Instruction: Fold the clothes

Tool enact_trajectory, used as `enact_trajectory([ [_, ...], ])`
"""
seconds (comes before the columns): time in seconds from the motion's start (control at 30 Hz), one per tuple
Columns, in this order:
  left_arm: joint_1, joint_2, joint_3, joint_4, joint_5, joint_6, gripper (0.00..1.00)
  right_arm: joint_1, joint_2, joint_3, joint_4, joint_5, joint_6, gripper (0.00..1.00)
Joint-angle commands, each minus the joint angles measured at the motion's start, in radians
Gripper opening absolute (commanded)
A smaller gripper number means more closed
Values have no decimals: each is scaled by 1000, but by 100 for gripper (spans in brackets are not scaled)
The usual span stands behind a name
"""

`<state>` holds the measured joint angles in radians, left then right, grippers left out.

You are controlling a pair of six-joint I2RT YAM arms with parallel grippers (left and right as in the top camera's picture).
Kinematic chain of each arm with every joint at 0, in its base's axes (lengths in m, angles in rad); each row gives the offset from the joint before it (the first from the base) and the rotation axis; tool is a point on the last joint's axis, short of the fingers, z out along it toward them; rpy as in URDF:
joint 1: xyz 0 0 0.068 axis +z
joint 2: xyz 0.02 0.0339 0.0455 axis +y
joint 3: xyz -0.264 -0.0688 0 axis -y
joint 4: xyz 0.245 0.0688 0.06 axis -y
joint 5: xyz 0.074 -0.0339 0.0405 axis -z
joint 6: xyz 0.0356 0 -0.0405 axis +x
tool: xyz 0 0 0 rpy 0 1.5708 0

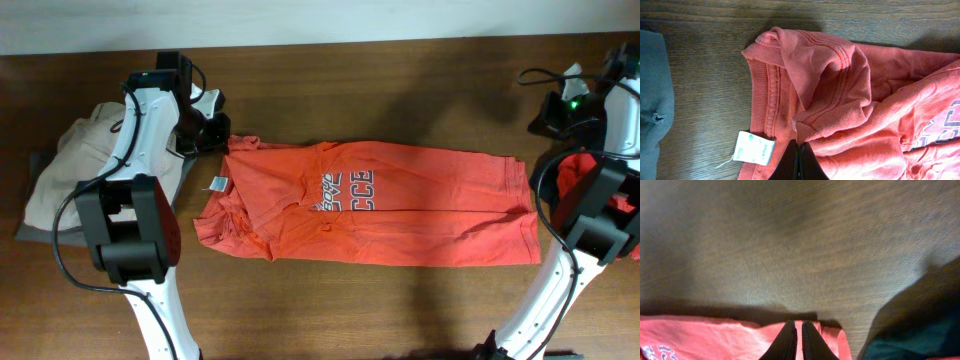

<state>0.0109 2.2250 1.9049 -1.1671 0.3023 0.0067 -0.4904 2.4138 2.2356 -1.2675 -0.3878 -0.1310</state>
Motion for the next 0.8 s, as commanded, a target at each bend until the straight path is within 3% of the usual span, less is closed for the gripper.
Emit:
enact_trajectory([
  [0.0,2,-28,14,-4,-12,8,1,0,-6,31,23,-19,-11,10],
  [0.2,2,-28,14,-3,-12,8,1,0,-3,30,-61,-20,6,13],
  [0.27,2,-28,14,-3,-12,9,1,2,-2,14,-92,-22,55,20],
  [0.33,2,-28,14,-3,-12,8,0,9,-2,-1,-116,-20,61,27],
  [0.5,2,-28,14,-4,-11,9,1,45,-2,-45,-84,20,71,65],
  [0.6,2,-28,14,-13,-11,8,1,64,-1,-66,-45,67,139,67],
  [0.67,2,-28,14,-29,-11,9,1,77,-1,-74,-43,45,141,63],
  [0.77,2,-29,15,-58,-11,9,28,99,-3,-74,-50,-26,138,58],
])
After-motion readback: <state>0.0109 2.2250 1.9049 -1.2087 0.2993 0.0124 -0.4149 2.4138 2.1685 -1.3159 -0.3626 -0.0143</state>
